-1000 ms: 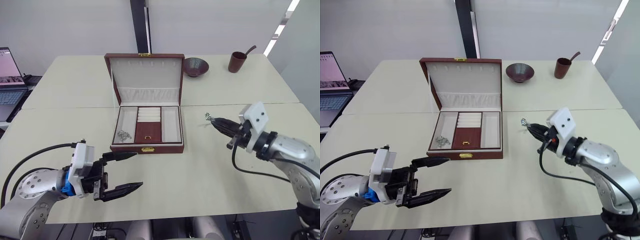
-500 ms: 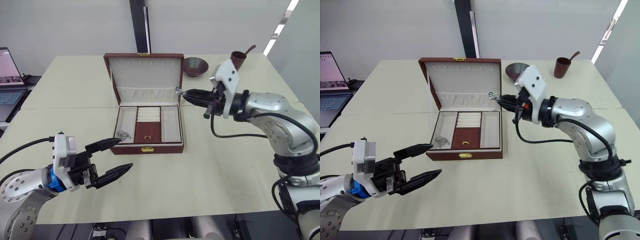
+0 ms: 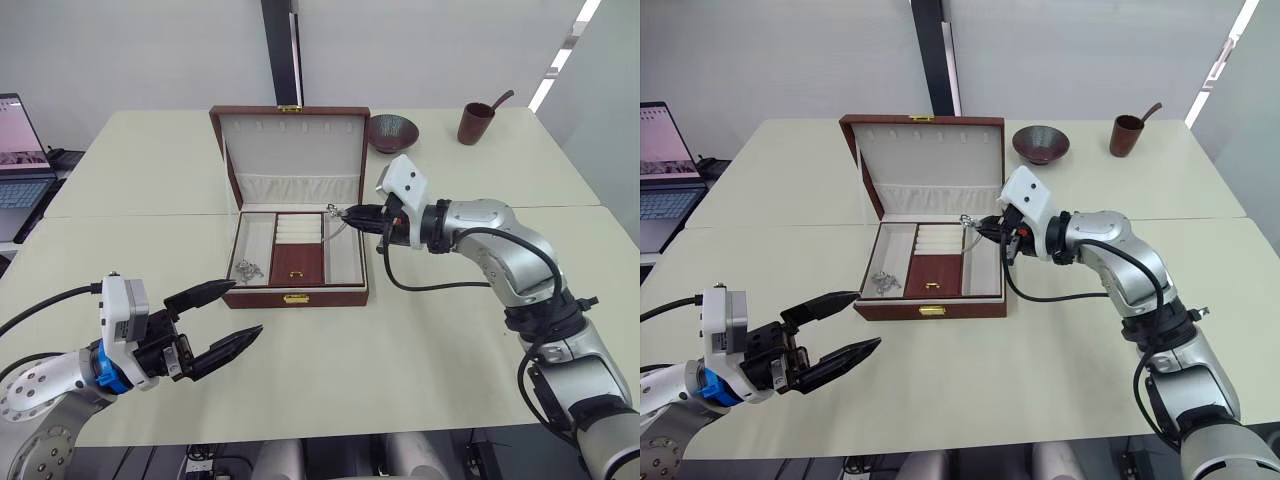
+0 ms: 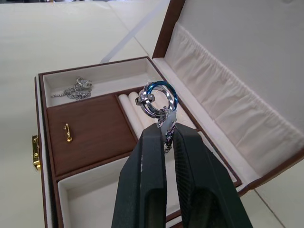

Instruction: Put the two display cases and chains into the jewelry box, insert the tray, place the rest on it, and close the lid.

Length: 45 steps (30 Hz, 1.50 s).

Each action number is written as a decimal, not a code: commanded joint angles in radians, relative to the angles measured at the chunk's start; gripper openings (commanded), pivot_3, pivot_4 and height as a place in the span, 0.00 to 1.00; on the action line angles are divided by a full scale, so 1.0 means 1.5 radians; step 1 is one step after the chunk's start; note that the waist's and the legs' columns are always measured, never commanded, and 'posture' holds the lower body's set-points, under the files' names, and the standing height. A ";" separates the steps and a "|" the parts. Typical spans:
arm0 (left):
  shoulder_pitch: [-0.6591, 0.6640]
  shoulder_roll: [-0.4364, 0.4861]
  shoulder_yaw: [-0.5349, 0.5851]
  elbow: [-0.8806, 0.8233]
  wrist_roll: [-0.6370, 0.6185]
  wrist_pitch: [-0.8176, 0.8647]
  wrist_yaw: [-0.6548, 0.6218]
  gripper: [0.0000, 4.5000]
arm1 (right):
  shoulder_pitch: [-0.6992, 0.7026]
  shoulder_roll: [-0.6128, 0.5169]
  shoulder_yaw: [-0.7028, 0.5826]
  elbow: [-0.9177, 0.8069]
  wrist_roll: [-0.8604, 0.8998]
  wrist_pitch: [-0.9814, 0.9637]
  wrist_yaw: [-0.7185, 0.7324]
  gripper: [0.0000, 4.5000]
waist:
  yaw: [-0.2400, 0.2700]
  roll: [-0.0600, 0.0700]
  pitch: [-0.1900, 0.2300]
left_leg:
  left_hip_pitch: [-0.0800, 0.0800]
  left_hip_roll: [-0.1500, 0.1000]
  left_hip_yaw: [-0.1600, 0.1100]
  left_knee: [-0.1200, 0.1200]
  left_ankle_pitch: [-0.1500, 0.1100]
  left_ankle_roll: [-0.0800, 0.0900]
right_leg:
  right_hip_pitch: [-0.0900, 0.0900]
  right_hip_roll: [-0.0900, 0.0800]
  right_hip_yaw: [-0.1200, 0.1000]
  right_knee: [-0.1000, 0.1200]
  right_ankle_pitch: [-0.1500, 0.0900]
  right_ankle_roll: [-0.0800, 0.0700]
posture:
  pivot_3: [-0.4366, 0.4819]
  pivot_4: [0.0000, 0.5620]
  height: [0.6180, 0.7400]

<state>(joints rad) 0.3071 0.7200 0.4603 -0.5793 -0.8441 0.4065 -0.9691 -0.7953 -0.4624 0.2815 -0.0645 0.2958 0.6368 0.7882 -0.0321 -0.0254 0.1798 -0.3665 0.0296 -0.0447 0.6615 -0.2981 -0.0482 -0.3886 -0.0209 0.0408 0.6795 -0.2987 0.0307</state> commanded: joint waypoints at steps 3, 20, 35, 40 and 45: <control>0.002 -0.003 0.016 -0.017 -0.005 -0.011 0.003 1.00 | -0.003 0.007 0.000 -0.001 -0.021 -0.020 0.010 0.00 | 0.000 0.000 0.000 | 0.000 0.000 0.000 0.000 0.000 0.000 | 0.000 0.000 0.000 0.000 0.000 0.000 | 0.48 0.27 1.00; -0.011 -0.004 0.008 -0.003 0.001 -0.015 -0.002 1.00 | 0.009 0.013 0.025 0.012 -0.070 -0.003 0.021 0.00 | 0.000 0.000 0.000 | 0.000 0.000 0.000 0.000 0.000 0.000 | 0.000 0.000 0.000 0.000 0.000 0.000 | 0.48 0.27 1.00; -0.025 0.004 0.042 0.007 0.004 -0.002 0.051 1.00 | 0.016 0.035 -0.027 -0.017 -0.052 0.050 -0.007 0.62 | 0.000 0.000 0.000 | 0.000 0.000 0.000 0.000 0.000 0.000 | 0.000 0.000 0.000 0.000 0.000 0.000 | 0.48 0.27 1.00; -0.097 -0.018 0.096 0.100 0.051 0.000 0.201 1.00 | 0.068 0.004 -0.100 -0.049 -0.052 -0.014 -0.031 0.68 | 0.002 0.000 0.000 | 0.000 0.000 -0.002 0.000 0.000 0.000 | 0.000 0.000 0.000 0.000 0.000 0.000 | 0.48 0.27 1.00; -0.140 0.025 0.099 0.200 0.120 0.048 0.275 1.00 | 0.134 -0.041 -0.111 -0.049 -0.083 -0.070 -0.039 0.68 | 0.000 0.000 0.000 | 0.000 -0.001 -0.001 0.000 0.000 0.000 | 0.000 0.000 -0.001 -0.001 0.000 0.000 | 0.48 0.27 1.00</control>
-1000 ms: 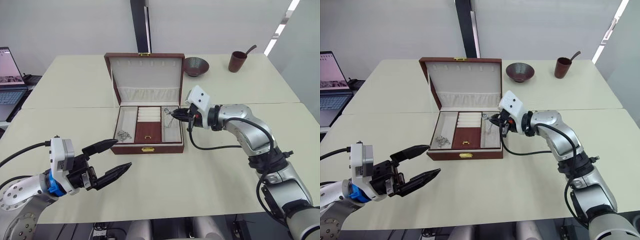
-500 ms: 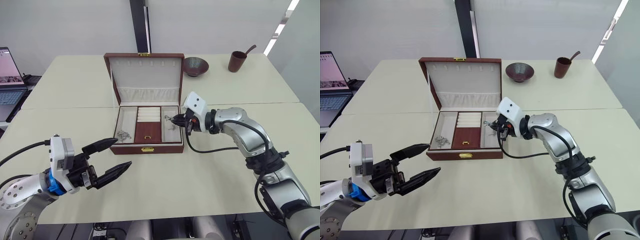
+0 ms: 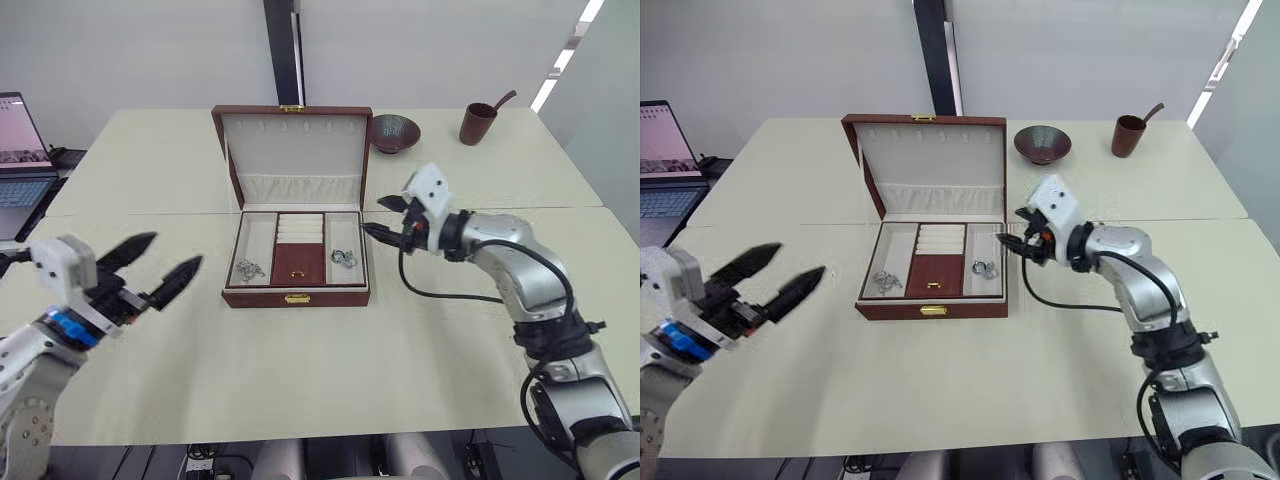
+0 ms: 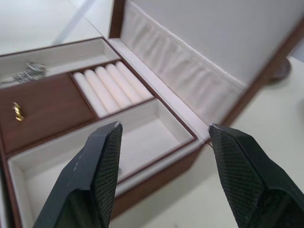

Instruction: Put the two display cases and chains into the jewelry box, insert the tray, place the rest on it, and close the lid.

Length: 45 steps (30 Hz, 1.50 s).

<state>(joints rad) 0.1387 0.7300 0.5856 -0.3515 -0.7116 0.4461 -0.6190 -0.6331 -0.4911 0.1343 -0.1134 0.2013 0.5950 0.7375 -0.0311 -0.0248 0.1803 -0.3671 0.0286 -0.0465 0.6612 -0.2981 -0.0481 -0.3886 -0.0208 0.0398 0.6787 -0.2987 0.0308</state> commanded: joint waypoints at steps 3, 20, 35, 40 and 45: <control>-0.062 0.025 -0.004 0.116 0.090 0.004 0.068 0.96 | 0.048 -0.028 -0.004 0.005 -0.034 -0.043 -0.013 0.64 | -0.001 0.000 0.000 | 0.000 0.000 0.000 0.000 0.000 0.000 | 0.000 0.000 0.000 0.000 0.000 0.000 | 0.48 0.27 1.00; -0.217 0.008 -0.258 0.220 0.190 0.047 -0.043 0.00 | -0.007 0.051 0.112 0.204 -0.105 -0.170 0.048 0.00 | -0.001 0.000 0.000 | 0.000 0.000 0.001 0.000 0.000 0.000 | -0.001 0.000 0.000 0.001 0.000 0.000 | 0.48 0.27 1.00; -0.205 -0.006 -0.313 0.096 0.150 0.130 -0.121 0.00 | 0.084 0.033 0.120 -0.016 -0.038 -0.068 0.150 0.00 | 0.000 0.000 0.000 | -0.002 0.000 -0.001 0.000 0.000 0.000 | -0.001 -0.001 0.000 0.000 0.000 0.000 | 0.48 0.27 1.00; -0.154 0.005 -0.291 0.013 0.115 0.179 -0.133 0.00 | 0.124 -0.001 0.106 -0.071 -0.033 -0.034 0.161 0.00 | 0.000 0.000 0.000 | -0.002 0.000 -0.002 0.001 0.000 0.000 | -0.001 -0.001 0.000 0.000 0.000 0.000 | 0.48 0.27 1.00; -0.104 0.011 -0.265 -0.037 0.093 0.210 -0.138 0.00 | 0.145 -0.025 0.091 -0.106 -0.020 -0.010 0.166 0.00 | 0.000 0.000 0.000 | -0.002 0.000 -0.002 0.001 0.000 0.000 | -0.001 -0.001 0.000 0.000 0.000 0.000 | 0.48 0.27 1.00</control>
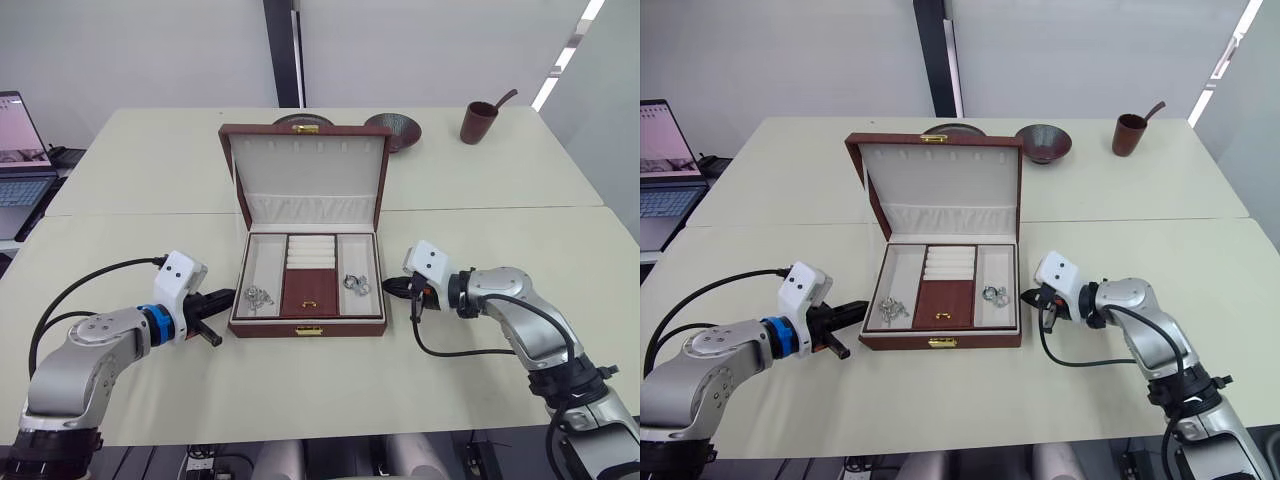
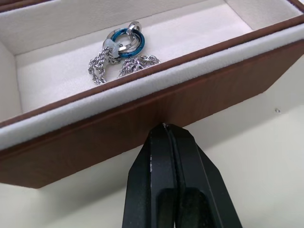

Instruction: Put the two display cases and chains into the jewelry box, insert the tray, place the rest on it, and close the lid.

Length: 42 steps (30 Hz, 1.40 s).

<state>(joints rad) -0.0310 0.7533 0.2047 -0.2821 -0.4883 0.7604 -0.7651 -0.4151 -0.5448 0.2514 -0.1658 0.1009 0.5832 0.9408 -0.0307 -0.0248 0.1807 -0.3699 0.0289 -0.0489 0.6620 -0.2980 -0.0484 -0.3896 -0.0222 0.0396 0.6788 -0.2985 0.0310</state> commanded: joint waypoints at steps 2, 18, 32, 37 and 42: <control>0.028 -0.006 -0.005 -0.100 -0.061 0.008 -0.040 0.00 | 0.009 0.002 0.012 -0.091 0.054 0.012 0.037 0.00 | 0.000 0.000 0.000 | 0.000 0.000 0.000 0.000 0.000 0.000 | 0.000 0.000 0.000 0.000 0.000 0.000 | 0.48 0.27 1.00; 0.080 -0.012 0.000 -0.147 -0.068 0.023 -0.046 0.00 | 0.055 -0.018 0.016 -0.169 0.072 0.064 0.036 0.00 | 0.000 0.000 0.000 | 0.000 0.000 0.000 0.000 0.000 0.000 | 0.000 0.000 0.000 0.000 0.000 0.000 | 0.48 0.27 1.00; 0.106 0.000 0.055 -0.090 -0.031 -0.040 -0.061 0.00 | 0.068 -0.044 -0.020 -0.168 0.055 0.070 0.009 0.00 | 0.001 0.000 0.000 | 0.001 0.000 0.000 0.000 0.000 0.000 | 0.000 0.000 0.000 0.000 0.000 0.000 | 0.48 0.27 1.00; 0.153 -0.003 0.158 -0.075 -0.052 -0.099 -0.088 0.00 | 0.102 -0.072 -0.077 -0.166 0.056 0.070 -0.020 0.00 | 0.000 0.000 0.000 | 0.000 0.000 0.000 0.000 0.000 0.000 | 0.000 0.000 0.000 0.000 0.000 0.000 | 0.48 0.27 1.00; 0.240 -0.028 0.297 -0.144 -0.141 -0.126 -0.128 0.00 | 0.123 -0.080 -0.154 -0.140 0.058 0.013 -0.068 0.00 | -0.001 0.000 0.000 | 0.001 0.000 0.001 0.000 0.000 0.000 | 0.001 0.000 0.000 0.000 0.000 0.000 | 0.48 0.27 1.00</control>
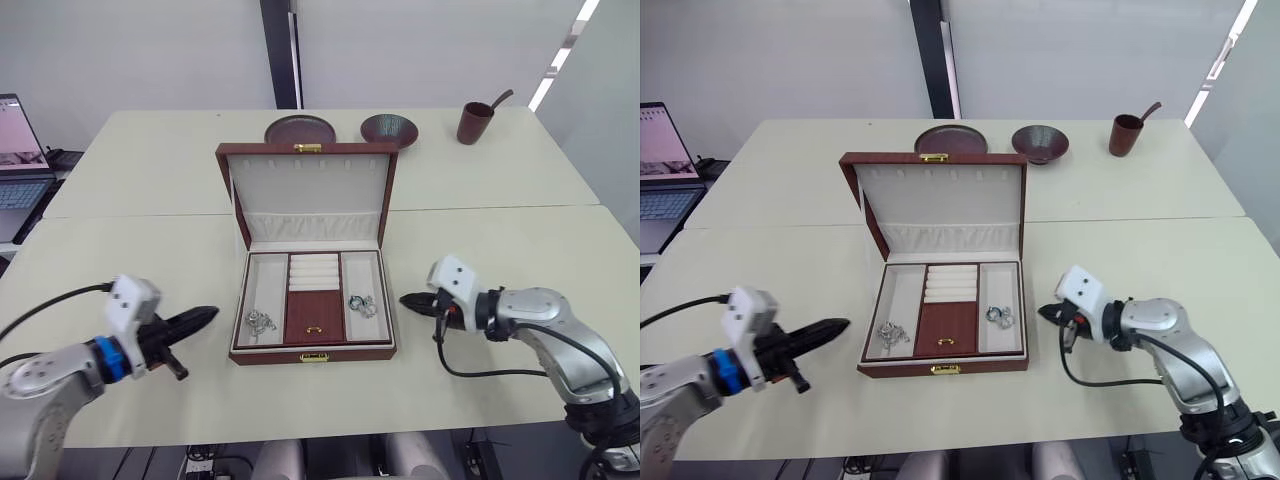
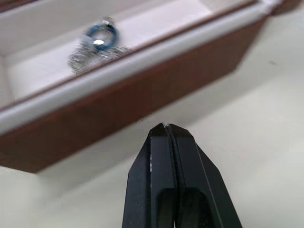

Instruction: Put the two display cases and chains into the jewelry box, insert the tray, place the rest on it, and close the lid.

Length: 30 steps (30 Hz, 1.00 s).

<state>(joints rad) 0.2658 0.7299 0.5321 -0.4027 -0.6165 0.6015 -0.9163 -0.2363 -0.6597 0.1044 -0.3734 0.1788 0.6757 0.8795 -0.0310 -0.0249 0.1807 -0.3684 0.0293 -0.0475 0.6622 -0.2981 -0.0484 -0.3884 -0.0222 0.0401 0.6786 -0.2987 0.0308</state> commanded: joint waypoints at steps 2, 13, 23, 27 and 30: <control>0.085 -0.026 0.123 -0.117 -0.089 -0.037 -0.044 0.00 | 0.004 0.003 -0.085 0.010 -0.003 -0.104 -0.053 0.00 | -0.001 0.000 0.000 | 0.000 0.000 0.000 0.000 0.000 0.000 | 0.000 0.000 0.000 0.000 0.000 0.000 | 0.48 0.27 1.00; 0.200 -0.122 0.129 -0.376 -0.219 -0.099 0.058 0.00 | -0.236 0.066 -0.087 0.214 -0.010 -0.135 -0.143 0.00 | -0.003 0.000 0.000 | 0.002 0.000 0.002 0.000 0.000 0.000 | 0.001 0.002 0.003 0.001 0.000 0.000 | 0.48 0.27 1.00; 0.285 -0.113 0.087 -0.430 -0.281 -0.214 0.128 0.00 | -0.414 0.132 -0.095 0.431 0.022 -0.149 -0.128 0.00 | 0.000 0.000 0.000 | 0.002 0.000 0.002 0.000 0.000 0.000 | 0.001 0.001 0.003 0.000 0.000 -0.001 | 0.48 0.27 1.00; 0.312 -0.090 0.060 -0.430 -0.278 -0.253 0.162 0.00 | -0.462 0.141 -0.083 0.503 0.042 -0.151 -0.060 0.00 | -0.002 0.001 0.001 | 0.002 0.000 0.003 0.000 0.000 0.000 | 0.001 0.001 0.003 0.000 0.000 -0.001 | 0.48 0.27 1.00; 0.324 -0.080 0.055 -0.430 -0.281 -0.266 0.192 0.00 | -0.488 0.144 -0.075 0.544 0.051 -0.159 -0.008 0.00 | -0.002 0.001 0.001 | 0.002 0.000 0.003 0.000 0.000 0.000 | 0.001 0.001 0.002 0.000 0.000 -0.001 | 0.48 0.27 1.00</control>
<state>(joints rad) 0.7443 0.6053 0.6190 -1.0090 -1.0241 0.2336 -0.6547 -0.9330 -0.4441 -0.0065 0.4364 0.2322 0.4653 0.8202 -0.0338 -0.0228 0.1819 -0.3656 0.0294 -0.0423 0.6618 -0.2981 -0.0483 -0.3878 -0.0200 0.0436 0.6794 -0.2992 0.0297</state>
